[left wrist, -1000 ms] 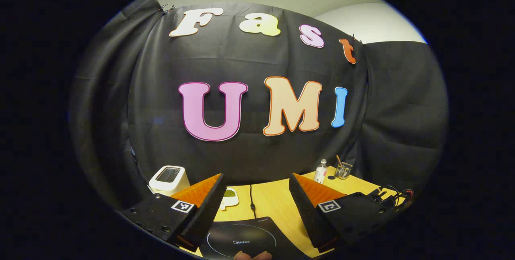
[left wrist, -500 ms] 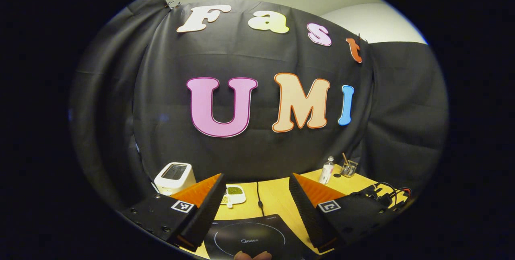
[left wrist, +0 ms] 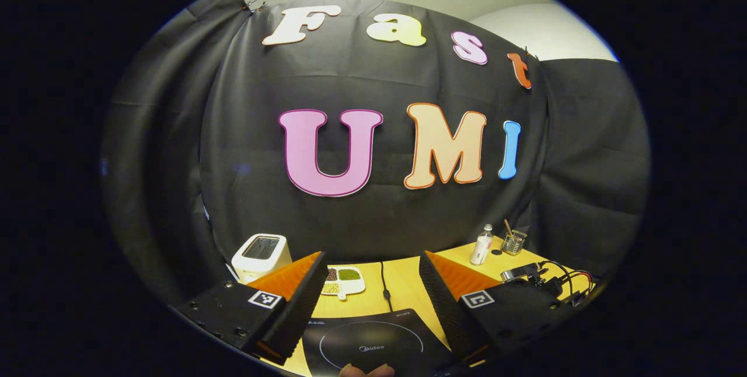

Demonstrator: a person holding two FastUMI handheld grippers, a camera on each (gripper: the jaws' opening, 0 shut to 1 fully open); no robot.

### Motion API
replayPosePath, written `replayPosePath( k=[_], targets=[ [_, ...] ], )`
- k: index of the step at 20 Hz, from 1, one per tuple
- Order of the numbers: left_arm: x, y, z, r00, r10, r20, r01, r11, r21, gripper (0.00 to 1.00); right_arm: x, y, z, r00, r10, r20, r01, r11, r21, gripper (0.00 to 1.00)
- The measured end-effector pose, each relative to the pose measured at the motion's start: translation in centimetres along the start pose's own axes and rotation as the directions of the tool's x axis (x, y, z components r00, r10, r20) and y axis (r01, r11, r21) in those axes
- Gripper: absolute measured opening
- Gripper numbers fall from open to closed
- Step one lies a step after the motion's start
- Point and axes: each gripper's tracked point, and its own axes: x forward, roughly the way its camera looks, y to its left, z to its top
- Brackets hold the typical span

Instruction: First push the handle of the pot to place it horizontally, then grasp the pot with both hands and set it on the induction cooktop.

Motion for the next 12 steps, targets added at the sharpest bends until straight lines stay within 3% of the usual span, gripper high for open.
replayPosePath(
  k=[4,5,7,12],
  targets=[
    [-0.2,-0.3,0.0,1.0,-0.001,-0.004,0.001,1.0,-0.001,0.95,-0.1,0.5,0.5,1.0,0.022,0.004,-0.022,1.0,0.018,0.04],
    [-0.3,-0.4,0.1,1.0,-0.001,-0.005,0.001,1.0,0.001,0.95,-0.3,0.5,0.6,1.0,0.03,0.009,-0.03,0.999,0.02,0.0],
    [-0.4,-0.8,0.1,1.0,-0.004,-0.009,0.004,1.0,0.002,0.95,-0.8,0.5,0.8,0.999,0.045,0.026,-0.046,0.999,0.019,0.04],
    [-0.7,-3.0,-0.1,0.999,-0.029,-0.022,0.029,1.0,-0.007,0.96,-2.5,-1.9,2.3,0.994,0.045,0.101,-0.047,0.999,0.018,0.04]
  ],
)
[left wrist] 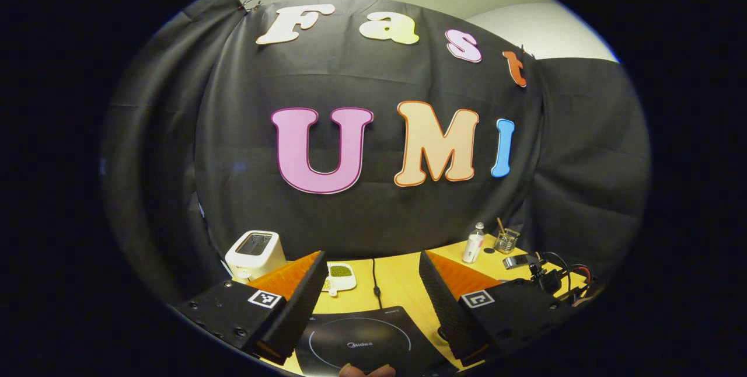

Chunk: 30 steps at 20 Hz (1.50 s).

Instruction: First push the handle of the pot to place it horizontally, then grasp the pot with both hands and set it on the induction cooktop.

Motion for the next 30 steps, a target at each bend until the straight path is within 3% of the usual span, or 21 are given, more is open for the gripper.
replayPosePath(
  k=[1,5,7,8,9,16,17,22,25,30],
  targets=[
    [0.0,-0.6,-0.3,1.0,-0.008,-0.006,0.008,1.0,-0.001,0.96,-0.3,-1.0,0.4,1.0,-0.014,0.02,0.014,1.0,-0.002,0.0],
    [0.1,-4.0,-2.4,0.996,-0.044,-0.073,0.043,0.999,-0.005,0.96,-2.1,-5.7,3.0,0.993,-0.047,0.108,0.045,0.999,0.024,0.07],
    [0.2,-5.9,-3.5,0.993,-0.058,-0.106,0.056,0.998,-0.017,0.96,-3.0,-9.0,4.5,0.985,-0.09,0.147,0.084,0.995,0.047,0.28],
    [0.4,-6.8,-4.1,0.99,-0.061,-0.125,0.058,0.998,-0.024,0.96,-3.4,-10.4,5.0,0.983,-0.097,0.157,0.089,0.995,0.053,0.35],
    [0.6,-7.6,-4.6,0.988,-0.06,-0.144,0.057,0.998,-0.03,0.96,-3.8,-11.6,5.5,0.982,-0.094,0.166,0.086,0.995,0.055,0.35],
    [2.0,-11.4,-7.9,0.971,-0.005,-0.24,-0.004,0.999,-0.033,0.96,-4.4,-19.0,9.4,0.974,-0.1,0.202,0.1,0.995,0.011,0.82],
    [2.3,-11.9,-8.5,0.968,-0.005,-0.251,-0.006,0.999,-0.042,0.97,-4.2,-19.9,10.0,0.973,-0.099,0.207,0.101,0.995,0.001,0.78],
    [2.2,-13.2,-14.7,0.915,0.026,-0.403,-0.075,0.992,-0.106,0.96,-3.1,-23.3,12.8,0.959,-0.107,0.264,0.15,0.978,-0.147,0.84],
    [2.5,-13.4,-16.5,0.895,0.051,-0.444,-0.108,0.989,-0.103,0.97,-1.8,-24.0,13.0,0.968,-0.082,0.237,0.121,0.981,-0.153,0.84],
    [2.9,-15.0,-21.7,0.834,0.044,-0.55,-0.131,0.984,-0.118,0.96,0.3,-25.8,13.0,0.978,-0.069,0.198,0.102,0.982,-0.162,0.87]
  ],
)
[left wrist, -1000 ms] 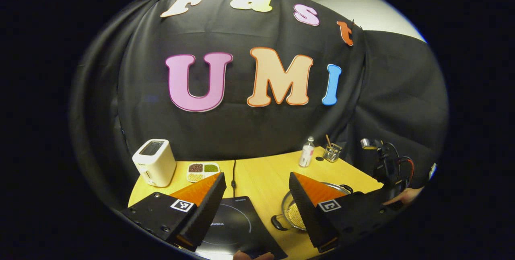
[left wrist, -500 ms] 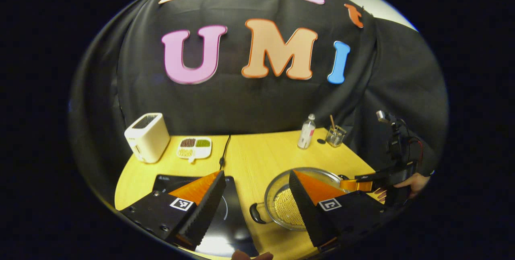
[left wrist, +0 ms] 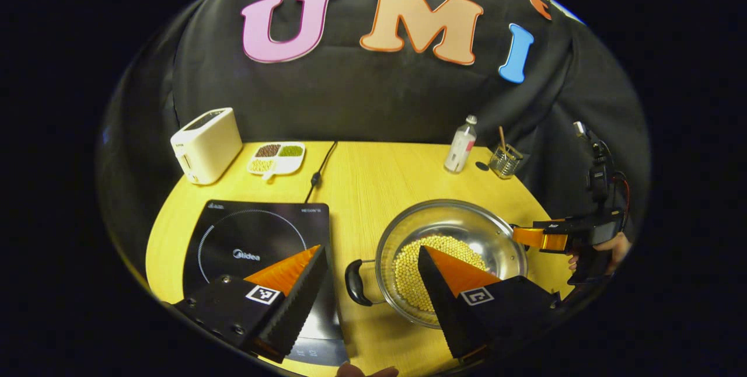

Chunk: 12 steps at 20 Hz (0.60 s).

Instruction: First push the handle of the pot to place it horizontally, then grasp the pot with both hands and set it on the induction cooktop.

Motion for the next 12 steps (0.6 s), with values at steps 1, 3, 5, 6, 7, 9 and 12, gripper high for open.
replayPosePath(
  k=[1,3,5,6,7,9,12],
  targets=[
    [0.8,-0.1,-0.9,0.999,0.009,-0.031,-0.009,1.0,-0.015,0.96,0.4,-0.3,-0.1,1.0,0.003,-0.01,-0.003,1.0,0.005,0.84],
    [2.0,0.2,-2.2,0.997,0.029,-0.076,-0.03,0.999,-0.015,0.96,1.3,-0.5,-0.6,0.999,0.016,-0.032,-0.016,1.0,0.015,0.86],
    [3.1,0.5,-4.0,0.99,0.047,-0.13,-0.047,0.999,0.008,0.96,1.9,-0.4,-1.3,0.998,0.03,-0.051,-0.029,0.999,0.023,0.84],
    [3.9,0.8,-4.7,0.987,0.055,-0.151,-0.054,0.998,0.011,0.96,2.1,-0.3,-1.6,0.998,0.036,-0.06,-0.035,0.999,0.025,0.84],
    [4.5,0.9,-5.2,0.985,0.053,-0.166,-0.053,0.999,0.002,0.95,2.4,-0.3,-1.7,0.997,0.041,-0.067,-0.039,0.999,0.024,0.84],
    [5.2,1.0,-6.3,0.977,0.06,-0.206,-0.066,0.998,-0.023,1.0,2.8,-0.2,-2.3,0.995,0.049,-0.084,-0.047,0.999,0.023,0.84],
    [6.4,1.0,-7.1,0.971,0.062,-0.233,-0.072,0.997,-0.035,0.92,3.3,-0.1,-2.7,0.993,0.057,-0.101,-0.054,0.998,0.032,0.85]
  ],
)
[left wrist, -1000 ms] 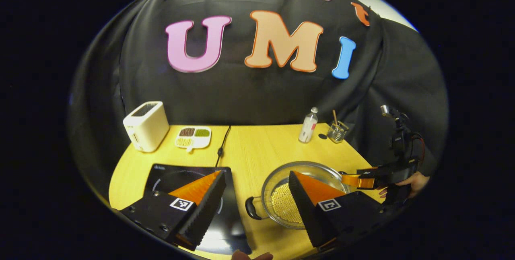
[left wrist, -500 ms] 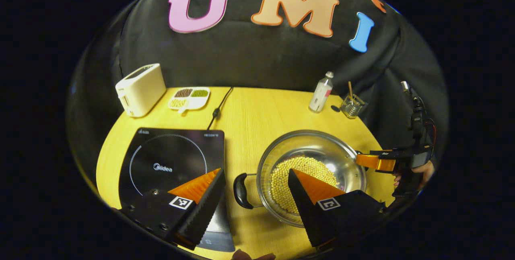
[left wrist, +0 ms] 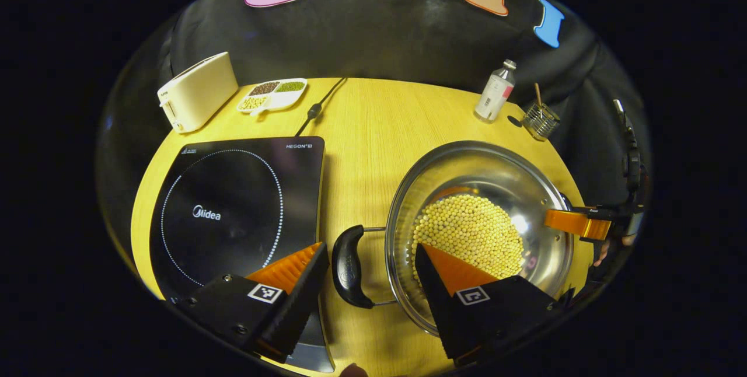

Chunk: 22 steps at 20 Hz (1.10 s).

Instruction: First push the handle of the pot to place it horizontally, then grasp the pot with both hands and set it on the induction cooktop.

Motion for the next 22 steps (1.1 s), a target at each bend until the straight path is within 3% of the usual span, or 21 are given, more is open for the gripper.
replayPosePath(
  k=[5,6,8,10,13,16,18,19,22],
  targets=[
    [1.6,0.1,0.0,1.0,0.019,-0.016,-0.018,0.999,0.026,0.86,1.0,0.5,-0.4,1.0,0.016,-0.022,-0.016,1.0,0.004,0.77],
    [1.7,0.3,-0.2,0.999,0.027,-0.023,-0.027,0.999,0.035,0.87,1.0,0.7,-0.5,1.0,0.017,-0.024,-0.017,1.0,0.001,0.72],
    [2.1,0.6,-0.5,0.999,0.044,-0.032,-0.042,0.998,0.051,0.76,1.1,0.5,-0.4,1.0,-0.002,-0.019,0.002,1.0,-0.011,0.62],
    [2.2,0.6,-0.4,0.998,0.047,-0.029,-0.046,0.998,0.046,0.7,1.0,0.5,-0.5,1.0,-0.004,-0.02,0.004,1.0,-0.01,0.66],
    [2.5,0.5,-0.3,0.999,0.033,-0.021,-0.032,0.999,0.037,0.72,1.3,0.5,-0.6,1.0,-0.001,-0.025,0.001,1.0,0.012,0.59],
    [2.6,0.3,-0.4,1.0,-0.005,-0.03,0.006,1.0,0.025,0.65,0.3,0.6,-0.3,1.0,0.004,-0.015,-0.003,1.0,0.022,0.52],
    [2.6,0.4,-0.4,0.999,-0.011,-0.031,0.011,1.0,0.027,0.65,0.8,0.4,-0.5,1.0,0.001,-0.021,0.0,1.0,0.025,0.56],
    [2.7,0.3,-0.3,0.999,-0.013,-0.03,0.013,1.0,0.022,0.63,0.5,0.4,-0.6,1.0,-0.003,-0.026,0.004,0.999,0.035,0.52],
    [1.7,-0.1,-2.0,0.996,-0.035,-0.088,0.03,0.998,-0.06,0.6,-0.8,0.1,-1.3,0.999,-0.014,-0.032,0.015,0.999,0.04,0.55]
  ],
)
